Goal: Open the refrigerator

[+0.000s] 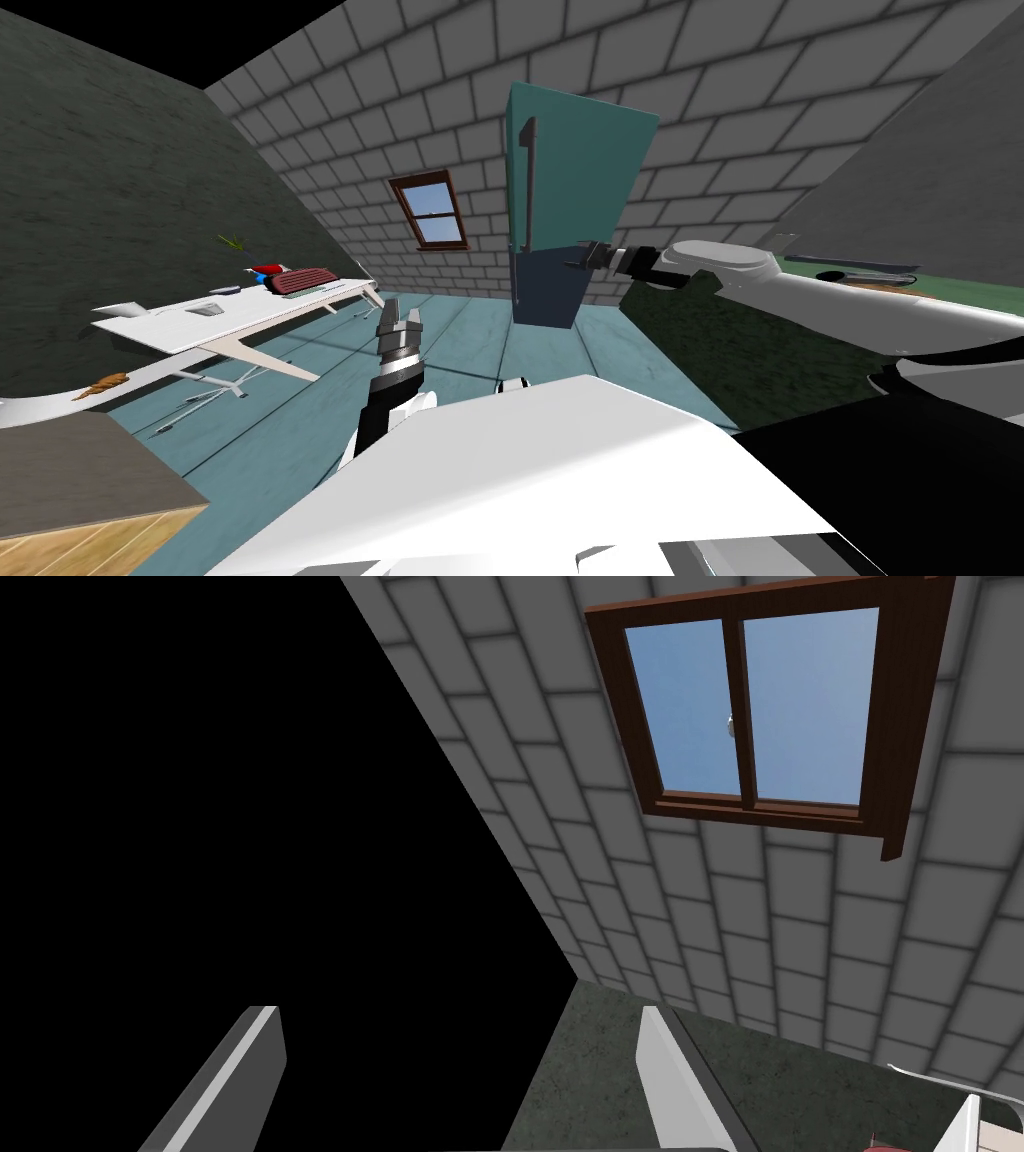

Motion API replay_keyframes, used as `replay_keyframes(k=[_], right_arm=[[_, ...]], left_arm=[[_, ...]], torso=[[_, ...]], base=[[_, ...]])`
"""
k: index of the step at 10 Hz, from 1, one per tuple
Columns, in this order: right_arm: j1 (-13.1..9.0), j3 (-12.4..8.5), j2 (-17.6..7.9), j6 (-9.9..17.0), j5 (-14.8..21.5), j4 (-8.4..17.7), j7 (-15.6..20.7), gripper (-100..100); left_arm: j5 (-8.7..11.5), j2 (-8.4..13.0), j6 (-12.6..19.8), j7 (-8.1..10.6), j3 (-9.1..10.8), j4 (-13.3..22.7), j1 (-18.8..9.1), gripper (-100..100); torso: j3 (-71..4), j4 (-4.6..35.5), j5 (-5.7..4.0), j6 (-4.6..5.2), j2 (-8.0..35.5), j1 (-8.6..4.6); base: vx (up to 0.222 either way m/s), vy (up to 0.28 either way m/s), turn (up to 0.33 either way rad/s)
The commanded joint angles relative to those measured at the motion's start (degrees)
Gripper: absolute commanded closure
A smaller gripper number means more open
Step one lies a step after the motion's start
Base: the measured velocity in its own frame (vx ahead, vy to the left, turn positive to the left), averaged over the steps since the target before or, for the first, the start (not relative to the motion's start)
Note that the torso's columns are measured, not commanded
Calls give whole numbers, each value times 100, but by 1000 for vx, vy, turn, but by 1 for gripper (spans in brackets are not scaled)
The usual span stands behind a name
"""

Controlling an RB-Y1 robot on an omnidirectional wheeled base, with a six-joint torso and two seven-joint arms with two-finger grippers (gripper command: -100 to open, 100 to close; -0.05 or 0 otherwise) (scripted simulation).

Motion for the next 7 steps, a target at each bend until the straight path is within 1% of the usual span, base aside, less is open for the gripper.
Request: replay_keyframes(k=[1, 2, 3, 6, 7], right_arm=[[85, -22, -50, 140, 6, 189, -22, -100], [101, -15, -82, 201, 4, 309, -36, -100], [109, -12, -97, 230, 3, 368, -42, -100], [152, 7, -184, 393, -2, 692, -79, -100], [158, 10, -197, 417, -3, 738, -84, -100]], left_arm=[[0, 0, 0, 0, 0, 0, 0, 0], [0, 1, 0, 0, 1, 0, 0, 0], [0, 0, 0, 0, 0, 0, 0, 0], [0, 0, 0, 0, 0, 0, 0, 0], [0, 0, 0, 0, 0, 0, 0, 0]], torso=[[0, 0, -6, 1, -3, -15], [0, 0, -10, 2, -1, -27], [-2, -1, -8, 0, -4, -16], [-4, -2, -2, 1, -7, -4], [-1, -1, -5, 0, 0, -17]], base=[[99, 168, -26], [97, 192, -31], [91, 188, -20], [98, 200, -31], [66, 142, -15]])
